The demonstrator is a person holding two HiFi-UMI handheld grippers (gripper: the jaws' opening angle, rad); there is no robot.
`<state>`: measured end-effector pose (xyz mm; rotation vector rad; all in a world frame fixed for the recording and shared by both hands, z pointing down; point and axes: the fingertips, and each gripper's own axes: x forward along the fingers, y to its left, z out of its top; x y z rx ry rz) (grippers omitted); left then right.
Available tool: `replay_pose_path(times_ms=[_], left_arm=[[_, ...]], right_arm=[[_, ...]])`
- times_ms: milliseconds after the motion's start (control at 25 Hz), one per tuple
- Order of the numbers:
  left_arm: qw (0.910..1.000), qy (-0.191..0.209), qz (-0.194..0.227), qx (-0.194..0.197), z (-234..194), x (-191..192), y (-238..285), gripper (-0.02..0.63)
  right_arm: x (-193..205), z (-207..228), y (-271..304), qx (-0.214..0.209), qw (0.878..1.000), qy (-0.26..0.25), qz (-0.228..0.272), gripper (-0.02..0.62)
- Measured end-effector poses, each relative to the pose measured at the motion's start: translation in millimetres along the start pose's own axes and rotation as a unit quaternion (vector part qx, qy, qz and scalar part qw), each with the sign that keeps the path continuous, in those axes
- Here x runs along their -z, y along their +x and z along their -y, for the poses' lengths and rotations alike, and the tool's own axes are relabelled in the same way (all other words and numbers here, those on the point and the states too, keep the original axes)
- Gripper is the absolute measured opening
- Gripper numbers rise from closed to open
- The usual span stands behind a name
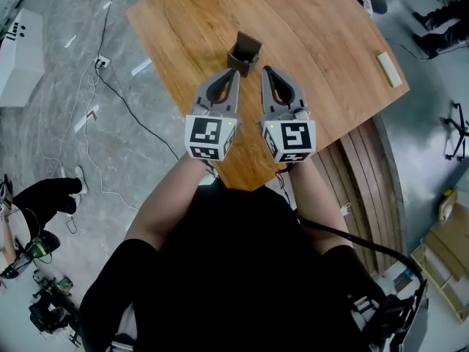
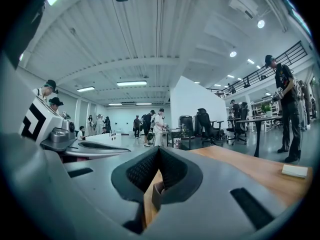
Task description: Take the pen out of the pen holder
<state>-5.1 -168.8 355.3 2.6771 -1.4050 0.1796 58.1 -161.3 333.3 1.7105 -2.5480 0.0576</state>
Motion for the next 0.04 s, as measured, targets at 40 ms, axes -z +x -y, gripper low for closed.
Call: replay_pose_path(times_ms=[40], left_arm=[[1.0000, 0.001, 0.001, 0.000, -0.3, -0.3, 1.3, 0.000]], right_arm=[[1.0, 1.0, 0.6, 0.000, 1.000, 0.001, -0.001, 0.014]])
